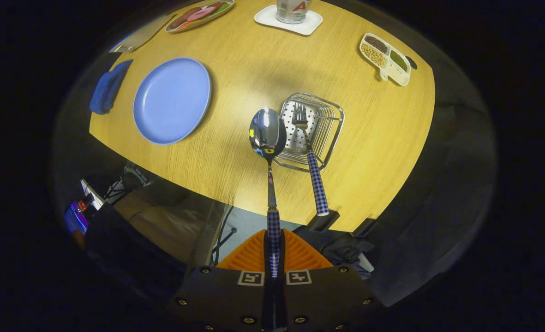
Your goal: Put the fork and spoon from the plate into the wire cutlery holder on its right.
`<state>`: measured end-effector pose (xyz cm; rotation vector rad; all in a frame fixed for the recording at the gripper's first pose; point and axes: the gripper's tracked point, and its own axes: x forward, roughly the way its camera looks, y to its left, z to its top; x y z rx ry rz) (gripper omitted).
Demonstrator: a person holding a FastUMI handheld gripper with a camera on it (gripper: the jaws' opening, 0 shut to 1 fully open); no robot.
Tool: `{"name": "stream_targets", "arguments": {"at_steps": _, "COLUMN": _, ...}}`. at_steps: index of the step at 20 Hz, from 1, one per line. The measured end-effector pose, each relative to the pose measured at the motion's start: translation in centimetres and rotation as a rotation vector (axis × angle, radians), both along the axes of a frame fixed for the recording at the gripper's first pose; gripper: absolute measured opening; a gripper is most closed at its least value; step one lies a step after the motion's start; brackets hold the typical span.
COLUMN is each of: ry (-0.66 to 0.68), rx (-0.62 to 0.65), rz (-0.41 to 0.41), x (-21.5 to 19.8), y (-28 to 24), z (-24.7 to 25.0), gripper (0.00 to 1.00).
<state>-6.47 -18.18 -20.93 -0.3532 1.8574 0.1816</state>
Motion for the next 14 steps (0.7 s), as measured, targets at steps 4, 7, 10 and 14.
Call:
{"name": "stream_targets", "arguments": {"at_steps": 4, "ry": 0.014, "rx": 0.005, "rz": -0.052, "x": 0.3, "y": -0.9, "z": -0.1, "gripper": 0.03}}
{"name": "stream_targets", "arguments": {"at_steps": 7, "ry": 0.038, "rx": 0.012, "rz": -0.092, "x": -0.2, "y": -1.4, "z": -0.2, "gripper": 0.03}}
{"name": "stream_targets", "arguments": {"at_steps": 10, "ry": 0.064, "rx": 0.014, "rz": -0.131, "x": 1.0, "y": -1.6, "z": -0.9, "gripper": 0.03}}
{"name": "stream_targets", "arguments": {"at_steps": 14, "ry": 0.085, "rx": 0.012, "rz": -0.151, "x": 1.8, "y": -1.7, "z": -1.5, "gripper": 0.03}}
